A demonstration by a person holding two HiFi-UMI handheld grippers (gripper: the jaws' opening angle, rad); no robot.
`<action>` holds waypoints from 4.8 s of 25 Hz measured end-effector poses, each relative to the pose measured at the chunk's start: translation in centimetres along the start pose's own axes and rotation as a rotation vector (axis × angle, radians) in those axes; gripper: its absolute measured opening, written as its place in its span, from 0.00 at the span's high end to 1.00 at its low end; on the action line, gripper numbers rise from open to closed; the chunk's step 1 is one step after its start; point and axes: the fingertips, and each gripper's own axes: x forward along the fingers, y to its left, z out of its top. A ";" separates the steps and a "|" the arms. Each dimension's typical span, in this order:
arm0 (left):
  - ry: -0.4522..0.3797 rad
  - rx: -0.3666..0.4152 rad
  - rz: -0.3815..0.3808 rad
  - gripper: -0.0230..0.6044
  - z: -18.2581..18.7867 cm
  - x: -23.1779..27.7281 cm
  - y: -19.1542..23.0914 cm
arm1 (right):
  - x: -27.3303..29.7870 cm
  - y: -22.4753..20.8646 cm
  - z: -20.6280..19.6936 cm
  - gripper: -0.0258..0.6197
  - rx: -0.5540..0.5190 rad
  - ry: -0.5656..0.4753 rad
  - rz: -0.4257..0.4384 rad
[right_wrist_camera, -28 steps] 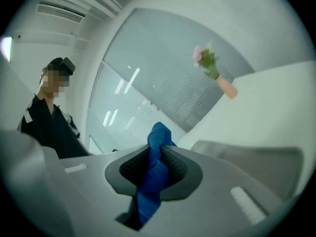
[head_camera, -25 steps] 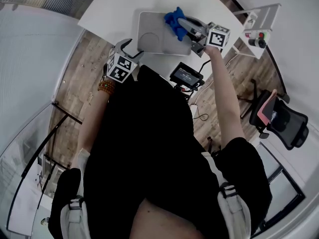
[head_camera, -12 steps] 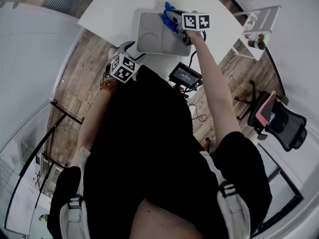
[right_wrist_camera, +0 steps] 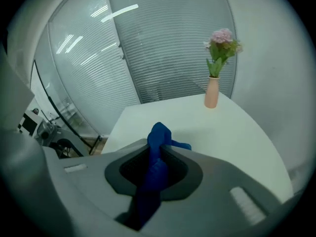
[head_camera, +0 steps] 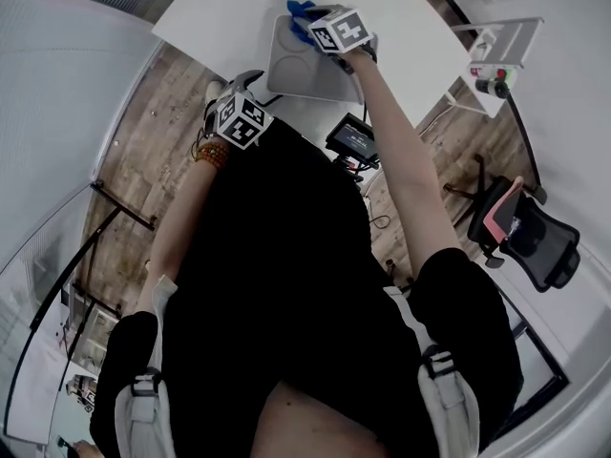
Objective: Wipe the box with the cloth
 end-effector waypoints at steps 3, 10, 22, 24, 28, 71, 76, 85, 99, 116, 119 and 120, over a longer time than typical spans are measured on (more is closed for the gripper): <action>-0.002 0.004 -0.004 0.46 0.0 0.0 0.0 | 1.4 1.6 1.0 0.84 -0.068 0.039 0.033; 0.000 0.003 0.000 0.46 0.1 -0.2 -0.2 | 3.4 4.4 2.2 0.84 -0.092 0.091 0.139; -0.017 -0.078 0.030 0.46 -0.4 -0.3 0.3 | 2.3 9.0 0.0 0.85 -0.172 0.072 0.322; -0.018 -0.090 0.031 0.46 -0.6 -0.4 0.4 | 2.3 9.5 -0.2 0.85 -0.200 0.073 0.326; -0.024 -0.104 0.044 0.46 -0.8 -0.5 0.6 | 2.4 10.0 -0.4 0.85 -0.240 0.080 0.315; 0.026 -0.196 0.200 0.48 -5.7 -6.5 6.9 | -3.9 25.6 -6.7 0.85 -0.053 0.200 0.962; -0.145 -0.151 0.203 0.49 -1.9 -12.0 8.0 | -9.2 25.9 1.1 0.85 0.152 -0.162 0.970; -0.619 -0.118 0.264 0.58 14.0 -21.5 9.4 | -25.9 19.8 13.7 0.85 0.113 -0.888 0.533; -0.849 -0.104 0.267 0.96 20.6 -26.2 2.7 | -33.6 17.8 6.0 0.85 0.065 -0.927 -0.567; -0.805 -0.038 0.169 0.96 19.4 -23.9 -2.8 | -31.8 20.2 2.4 0.86 0.115 -0.846 -0.542; -0.799 -0.043 0.165 0.96 18.3 -24.5 -3.1 | -31.6 21.3 2.5 0.86 0.114 -0.848 -0.538; -0.801 -0.054 0.165 0.96 16.8 -25.1 -3.1 | -30.9 22.8 2.4 0.86 0.107 -0.848 -0.533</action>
